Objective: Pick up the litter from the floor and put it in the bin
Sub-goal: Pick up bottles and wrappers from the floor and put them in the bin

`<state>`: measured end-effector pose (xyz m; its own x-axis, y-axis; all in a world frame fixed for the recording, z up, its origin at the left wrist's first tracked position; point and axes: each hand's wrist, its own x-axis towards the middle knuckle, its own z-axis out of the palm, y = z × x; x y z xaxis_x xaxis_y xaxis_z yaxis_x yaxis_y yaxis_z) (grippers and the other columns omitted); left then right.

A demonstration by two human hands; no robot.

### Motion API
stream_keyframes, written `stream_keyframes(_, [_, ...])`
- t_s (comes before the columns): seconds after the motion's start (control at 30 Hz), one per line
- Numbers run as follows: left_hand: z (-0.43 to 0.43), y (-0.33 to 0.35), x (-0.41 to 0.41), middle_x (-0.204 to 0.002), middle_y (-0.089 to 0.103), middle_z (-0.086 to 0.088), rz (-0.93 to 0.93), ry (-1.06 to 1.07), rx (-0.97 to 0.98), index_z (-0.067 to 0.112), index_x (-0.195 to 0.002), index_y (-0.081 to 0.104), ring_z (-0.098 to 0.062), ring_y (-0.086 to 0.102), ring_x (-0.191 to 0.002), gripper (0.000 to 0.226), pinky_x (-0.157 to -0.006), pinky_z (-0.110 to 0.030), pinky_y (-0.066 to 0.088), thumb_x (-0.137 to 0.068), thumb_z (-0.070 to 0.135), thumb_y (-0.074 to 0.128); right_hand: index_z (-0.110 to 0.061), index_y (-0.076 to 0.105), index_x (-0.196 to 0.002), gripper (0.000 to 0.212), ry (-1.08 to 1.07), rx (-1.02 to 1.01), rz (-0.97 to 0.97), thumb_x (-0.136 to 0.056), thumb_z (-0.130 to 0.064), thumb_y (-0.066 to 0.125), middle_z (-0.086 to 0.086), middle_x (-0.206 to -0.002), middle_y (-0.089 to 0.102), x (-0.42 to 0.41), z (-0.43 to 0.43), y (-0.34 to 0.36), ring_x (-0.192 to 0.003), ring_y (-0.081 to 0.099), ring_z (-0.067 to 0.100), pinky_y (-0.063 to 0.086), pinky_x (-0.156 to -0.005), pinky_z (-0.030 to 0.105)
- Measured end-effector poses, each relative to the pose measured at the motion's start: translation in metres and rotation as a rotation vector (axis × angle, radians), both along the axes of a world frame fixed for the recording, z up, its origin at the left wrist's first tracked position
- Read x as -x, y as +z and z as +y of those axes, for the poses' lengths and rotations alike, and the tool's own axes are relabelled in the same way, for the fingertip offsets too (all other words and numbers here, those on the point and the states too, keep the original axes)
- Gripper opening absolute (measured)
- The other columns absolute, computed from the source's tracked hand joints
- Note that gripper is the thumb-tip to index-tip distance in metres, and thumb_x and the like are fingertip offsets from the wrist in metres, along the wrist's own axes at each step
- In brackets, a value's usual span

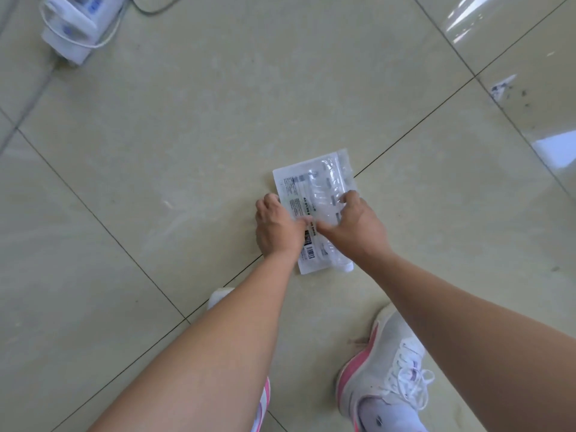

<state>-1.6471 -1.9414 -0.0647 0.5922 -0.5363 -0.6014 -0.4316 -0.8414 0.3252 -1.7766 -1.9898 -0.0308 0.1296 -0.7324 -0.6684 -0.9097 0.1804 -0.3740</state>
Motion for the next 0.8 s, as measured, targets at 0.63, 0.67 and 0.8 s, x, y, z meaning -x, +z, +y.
stream_keyframes(0.63, [-0.024, 0.119, 0.029, -0.100, 0.071, 0.006, 0.201, 0.073, 0.045, 0.019, -0.105, 0.064, -0.023, 0.068, -0.086, 0.026, -0.071, -0.030, 0.055, -0.092, 0.003, 0.050, -0.017, 0.045, -0.140, 0.077, -0.345, -0.018, 0.010, -0.078, -0.053, 0.074, 0.002, -0.127, 0.061, 0.102, -0.036, 0.126, -0.108, 0.062, 0.023, 0.054, -0.091, 0.042])
stream_keyframes(0.67, [-0.026, 0.146, 0.028, -0.099, 0.071, 0.007, 0.229, 0.062, 0.060, 0.022, -0.106, 0.065, -0.019, 0.068, -0.084, 0.026, -0.067, -0.026, 0.052, -0.093, 0.004, 0.051, -0.018, 0.045, -0.140, 0.077, -0.381, -0.022, 0.000, -0.077, -0.053, 0.074, -0.001, -0.121, 0.060, 0.106, -0.037, 0.153, -0.104, 0.062, 0.021, 0.054, -0.090, 0.042])
stream_keyframes(0.8, [-0.039, 0.277, 0.028, -0.100, 0.072, 0.012, 0.333, 0.030, 0.109, 0.030, -0.108, 0.066, -0.011, 0.070, -0.084, 0.028, -0.068, -0.023, 0.052, -0.094, 0.008, 0.057, -0.019, 0.046, -0.136, 0.075, -0.512, -0.023, -0.021, -0.076, -0.054, 0.074, -0.006, -0.108, 0.058, 0.131, -0.043, 0.280, -0.098, 0.064, 0.020, 0.055, -0.085, 0.040])
